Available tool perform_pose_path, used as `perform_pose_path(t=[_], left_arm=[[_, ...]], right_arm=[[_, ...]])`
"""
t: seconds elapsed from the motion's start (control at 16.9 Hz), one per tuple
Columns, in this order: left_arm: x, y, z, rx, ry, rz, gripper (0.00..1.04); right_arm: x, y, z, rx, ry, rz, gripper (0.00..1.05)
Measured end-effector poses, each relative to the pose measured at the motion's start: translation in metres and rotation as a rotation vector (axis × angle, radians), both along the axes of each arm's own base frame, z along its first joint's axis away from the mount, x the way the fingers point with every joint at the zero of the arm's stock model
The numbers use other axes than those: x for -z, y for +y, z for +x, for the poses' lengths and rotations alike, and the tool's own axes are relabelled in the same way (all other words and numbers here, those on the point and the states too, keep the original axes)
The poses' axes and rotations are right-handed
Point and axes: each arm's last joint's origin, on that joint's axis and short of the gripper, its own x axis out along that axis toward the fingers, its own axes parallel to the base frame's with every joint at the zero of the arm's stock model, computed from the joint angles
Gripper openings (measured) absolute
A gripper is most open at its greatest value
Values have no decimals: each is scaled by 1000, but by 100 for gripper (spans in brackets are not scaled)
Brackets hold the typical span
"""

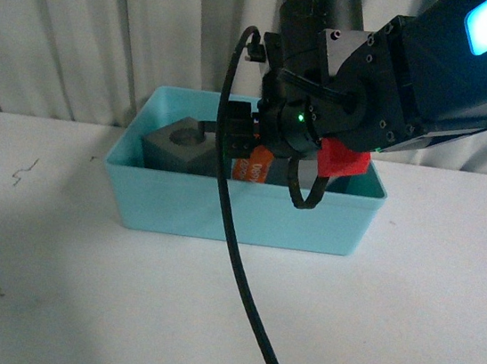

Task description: Place gray and orange parts in blue box

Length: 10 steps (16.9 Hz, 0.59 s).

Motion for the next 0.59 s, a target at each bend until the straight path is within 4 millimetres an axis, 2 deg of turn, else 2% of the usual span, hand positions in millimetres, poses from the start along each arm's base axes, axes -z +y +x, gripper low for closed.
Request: perform_pose_path(t=[0.24, 0.53, 0.59], left_arm=[[0, 0, 0, 0, 0, 0, 98], [0, 0, 0, 0, 0, 0, 98], [0, 0, 0, 0, 0, 0, 98]], right_arm=[[10, 2, 4, 9, 33, -7, 47], [10, 3, 6, 13, 43, -8, 47], [10, 3, 6, 8, 41, -3, 57]])
